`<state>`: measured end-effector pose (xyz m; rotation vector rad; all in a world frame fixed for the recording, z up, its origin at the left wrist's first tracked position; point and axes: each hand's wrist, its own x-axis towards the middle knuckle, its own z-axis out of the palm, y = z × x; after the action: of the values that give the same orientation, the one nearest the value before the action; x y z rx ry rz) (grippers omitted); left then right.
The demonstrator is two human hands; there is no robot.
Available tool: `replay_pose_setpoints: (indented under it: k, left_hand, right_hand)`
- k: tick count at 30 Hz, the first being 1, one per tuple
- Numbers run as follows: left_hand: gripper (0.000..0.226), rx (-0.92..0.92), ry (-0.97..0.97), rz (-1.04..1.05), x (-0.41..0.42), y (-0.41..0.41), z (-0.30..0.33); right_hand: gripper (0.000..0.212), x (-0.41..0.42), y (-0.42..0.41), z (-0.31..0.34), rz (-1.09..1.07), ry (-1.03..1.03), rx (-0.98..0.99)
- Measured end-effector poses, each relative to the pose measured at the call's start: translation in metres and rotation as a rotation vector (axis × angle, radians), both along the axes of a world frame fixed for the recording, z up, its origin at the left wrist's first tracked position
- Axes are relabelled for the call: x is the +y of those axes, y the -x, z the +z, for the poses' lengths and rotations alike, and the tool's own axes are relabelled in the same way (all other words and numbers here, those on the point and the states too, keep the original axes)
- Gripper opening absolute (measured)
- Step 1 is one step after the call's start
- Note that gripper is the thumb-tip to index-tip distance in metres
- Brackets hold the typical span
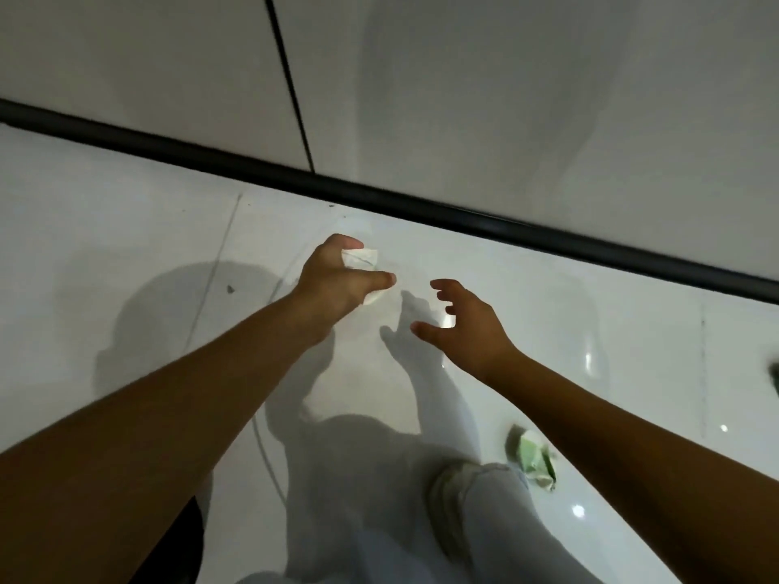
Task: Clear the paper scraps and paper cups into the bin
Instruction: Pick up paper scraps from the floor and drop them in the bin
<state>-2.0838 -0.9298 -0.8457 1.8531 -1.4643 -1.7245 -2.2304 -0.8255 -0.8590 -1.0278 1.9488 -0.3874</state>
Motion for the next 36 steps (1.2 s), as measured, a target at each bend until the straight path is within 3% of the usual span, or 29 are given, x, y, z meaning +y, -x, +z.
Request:
replay_pose_setpoints:
  k: [10,25,31,36]
  left_hand:
    - [0.057,0.101,-0.090,-0.176,0.049,0.062,-0.018]
    - [0.058,0.023,0.000,-0.093,0.051,0.000,-0.012]
    - [0.054,0.086,-0.013,0.020,0.048,-0.016,-0.001]
    - [0.053,0.136,0.018,0.216,0.021,-0.036,0.023]
  right_hand:
    - [0.068,0.118,0.056,-0.016,-0.135,-0.132,0.143]
    - [0.066,0.194,0.042,-0.064,-0.035,-0.341,0.265]
    - [0.053,0.182,0.041,-0.058,-0.019,-0.254,0.260]
    - [0.053,0.095,0.016,-0.030,0.069,-0.014,0.177]
